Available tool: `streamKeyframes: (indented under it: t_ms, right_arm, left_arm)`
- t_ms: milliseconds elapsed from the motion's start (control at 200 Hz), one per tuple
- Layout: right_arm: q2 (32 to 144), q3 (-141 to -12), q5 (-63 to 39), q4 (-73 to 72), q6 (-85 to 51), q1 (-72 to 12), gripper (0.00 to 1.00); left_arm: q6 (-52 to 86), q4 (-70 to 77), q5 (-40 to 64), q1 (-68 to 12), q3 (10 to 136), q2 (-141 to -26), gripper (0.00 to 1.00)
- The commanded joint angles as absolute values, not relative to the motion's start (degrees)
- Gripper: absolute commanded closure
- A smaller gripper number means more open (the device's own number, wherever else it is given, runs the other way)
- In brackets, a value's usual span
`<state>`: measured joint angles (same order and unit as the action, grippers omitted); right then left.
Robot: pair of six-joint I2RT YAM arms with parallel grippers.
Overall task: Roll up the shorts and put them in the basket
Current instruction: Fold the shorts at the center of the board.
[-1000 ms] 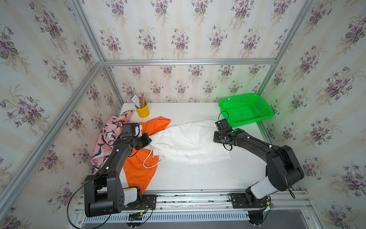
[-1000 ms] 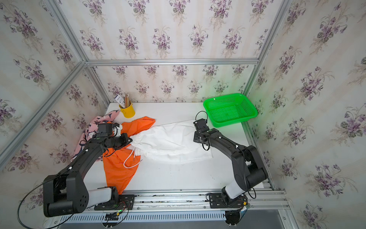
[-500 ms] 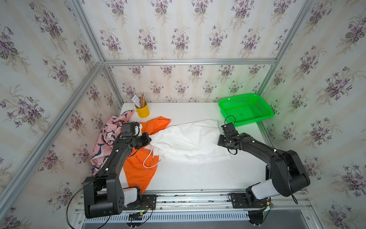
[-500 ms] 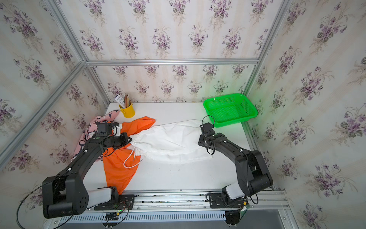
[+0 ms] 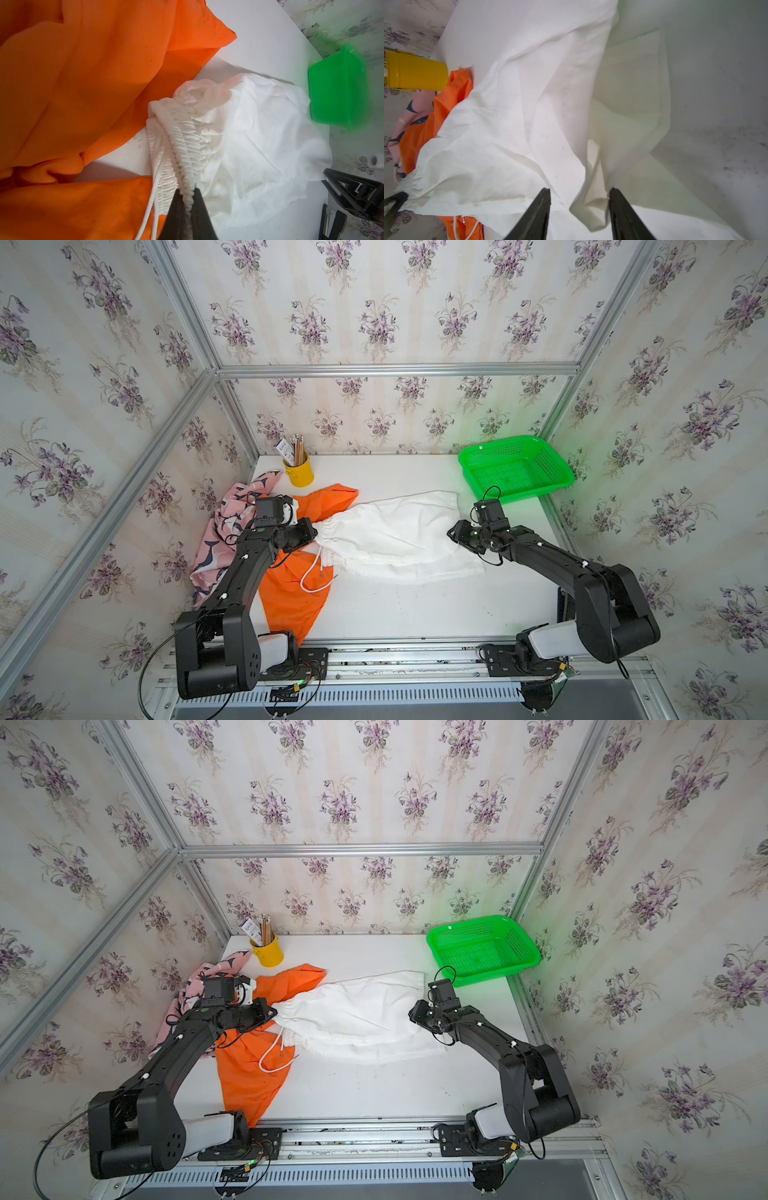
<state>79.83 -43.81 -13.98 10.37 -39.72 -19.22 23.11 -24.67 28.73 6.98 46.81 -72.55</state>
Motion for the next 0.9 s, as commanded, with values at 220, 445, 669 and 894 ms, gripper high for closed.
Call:
streamKeyframes:
  t_ms: [220, 445, 669, 894]
  right_arm:
    - [78.32, -41.68, -17.66, 8.70, -40.51, -19.31, 0.61]
    - [78.79, -40.61, -8.58, 12.66, -35.71, -19.34, 0.54]
    - [78.93, -38.98, -2.56, 13.20, -34.41, -19.34, 0.47]
    - [81.20, -37.67, -1.24, 11.94, -34.63, -19.32, 0.45]
  left_arm:
    - [23.12, -24.43, 29.09, 6.79, 47.30, -72.70, 1.00]
    - [23.03, -24.39, 28.74, 6.56, 47.37, -73.17, 1.00]
    - [23.01, -24.78, 28.04, 6.22, 47.63, -73.04, 1.00]
    - [23.35, -24.86, 27.78, 5.76, 47.87, -73.20, 1.00]
